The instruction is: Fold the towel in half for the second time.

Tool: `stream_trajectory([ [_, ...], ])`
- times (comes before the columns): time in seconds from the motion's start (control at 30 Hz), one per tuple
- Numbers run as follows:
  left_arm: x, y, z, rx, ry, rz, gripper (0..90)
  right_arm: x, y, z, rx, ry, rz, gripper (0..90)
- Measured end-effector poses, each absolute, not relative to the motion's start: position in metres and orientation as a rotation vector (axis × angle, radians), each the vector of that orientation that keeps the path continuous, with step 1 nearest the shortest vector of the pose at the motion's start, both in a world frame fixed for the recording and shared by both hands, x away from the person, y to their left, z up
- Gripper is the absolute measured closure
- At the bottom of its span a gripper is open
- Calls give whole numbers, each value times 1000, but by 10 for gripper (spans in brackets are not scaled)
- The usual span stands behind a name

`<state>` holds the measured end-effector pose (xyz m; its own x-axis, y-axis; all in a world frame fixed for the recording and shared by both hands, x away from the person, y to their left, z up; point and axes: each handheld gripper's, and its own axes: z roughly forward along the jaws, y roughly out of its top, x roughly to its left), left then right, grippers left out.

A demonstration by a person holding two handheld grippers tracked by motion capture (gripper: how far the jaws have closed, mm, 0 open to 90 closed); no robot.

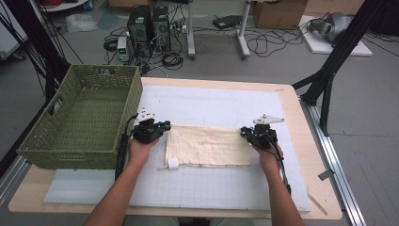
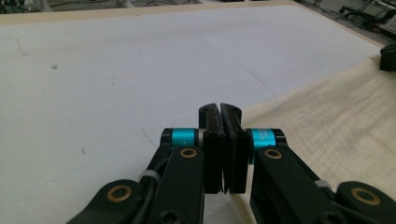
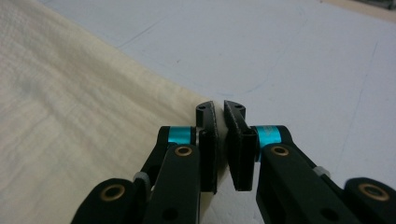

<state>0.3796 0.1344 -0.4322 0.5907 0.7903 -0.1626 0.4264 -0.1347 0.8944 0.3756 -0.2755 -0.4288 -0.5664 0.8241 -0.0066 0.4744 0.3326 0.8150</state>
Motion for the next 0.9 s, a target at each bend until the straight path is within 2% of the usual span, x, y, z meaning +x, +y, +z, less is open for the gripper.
stream_trajectory([
  [0.33, 367, 139, -428, 1759, 971, 491, 881, 365, -278, -425, 1104, 2170, 1118, 843],
  [0.4, 373, 137, -429, 1752, 994, 499, 780, 366, -277, -425, 1103, 2178, 1102, 843],
  [0.57, 400, 126, -434, 1842, 1097, 395, 500, 365, -275, -425, 1098, 2175, 1105, 843],
  [0.6, 405, 124, -435, 1857, 1101, 382, 491, 366, -276, -425, 1103, 2177, 1104, 843],
  [0.73, 414, 112, -442, 1916, 1068, 392, 489, 368, -276, -428, 1125, 2192, 1097, 841],
  [0.8, 414, 108, -447, 1968, 1041, 383, 528, 368, -276, -429, 1131, 2199, 1094, 841],
  [0.83, 413, 106, -450, 2004, 1016, 359, 561, 369, -277, -429, 1132, 2199, 1097, 841],
  [0.9, 411, 103, -449, 2021, 962, 365, 724, 370, -279, -430, 1134, 2207, 1091, 841],
])
